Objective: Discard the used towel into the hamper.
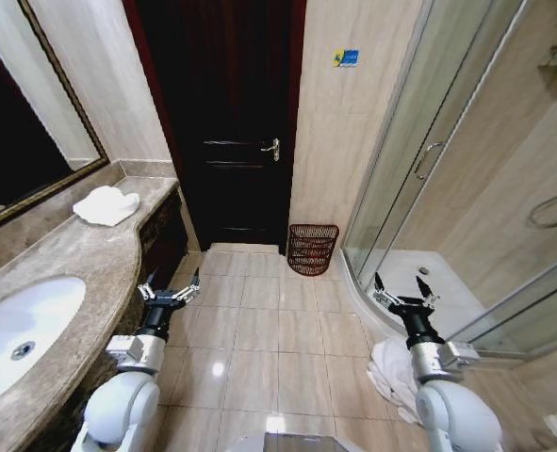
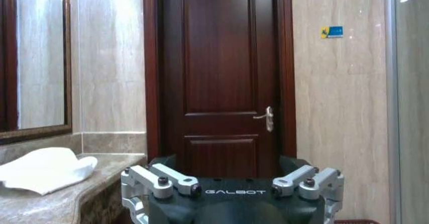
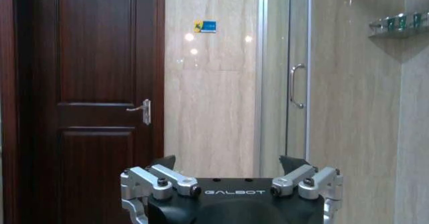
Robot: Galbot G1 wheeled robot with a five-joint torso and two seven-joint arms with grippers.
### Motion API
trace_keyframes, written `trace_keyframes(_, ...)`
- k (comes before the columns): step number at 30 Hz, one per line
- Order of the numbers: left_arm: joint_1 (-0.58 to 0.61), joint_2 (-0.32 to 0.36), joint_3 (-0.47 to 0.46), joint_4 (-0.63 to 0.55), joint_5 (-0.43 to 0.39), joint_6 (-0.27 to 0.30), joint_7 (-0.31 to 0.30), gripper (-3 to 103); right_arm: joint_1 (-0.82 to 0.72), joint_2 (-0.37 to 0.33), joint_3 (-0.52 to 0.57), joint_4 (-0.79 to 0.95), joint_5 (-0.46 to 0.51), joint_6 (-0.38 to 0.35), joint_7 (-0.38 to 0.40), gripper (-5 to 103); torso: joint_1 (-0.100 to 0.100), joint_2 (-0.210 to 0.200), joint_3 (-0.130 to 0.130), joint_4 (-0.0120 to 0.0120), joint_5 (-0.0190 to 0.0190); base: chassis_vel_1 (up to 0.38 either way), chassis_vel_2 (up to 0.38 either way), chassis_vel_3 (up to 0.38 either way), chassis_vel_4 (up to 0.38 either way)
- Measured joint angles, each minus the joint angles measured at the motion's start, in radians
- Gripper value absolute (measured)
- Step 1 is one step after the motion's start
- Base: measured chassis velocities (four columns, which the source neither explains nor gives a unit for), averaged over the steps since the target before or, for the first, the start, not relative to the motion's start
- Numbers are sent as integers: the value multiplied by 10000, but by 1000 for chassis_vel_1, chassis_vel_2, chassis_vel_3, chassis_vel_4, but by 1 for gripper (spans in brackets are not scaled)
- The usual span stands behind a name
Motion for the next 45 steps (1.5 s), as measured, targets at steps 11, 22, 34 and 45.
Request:
trace_keyframes(11, 98, -17, -172, 56, 83, -26, 61, 100, -132, 0, 265, -11, -567, 343, -414, 100, 0, 0, 0, 0, 0, 0, 0, 0, 0)
trace_keyframes(22, 285, -110, -260, 1, 41, -206, 142, 100, -165, 39, 197, -19, -252, 341, -441, 100, 0, 0, 0, 0, 0, 0, 0, 0, 0)
trace_keyframes(34, 172, -83, -256, 35, 44, -174, 309, 100, -424, 123, 170, -6, -256, 491, -521, 100, 0, 0, 0, 0, 0, 0, 0, 0, 0)
trace_keyframes(45, 191, -112, -319, 127, 59, -280, 476, 100, -343, 141, 106, -6, -293, 446, -557, 100, 0, 0, 0, 0, 0, 0, 0, 0, 0)
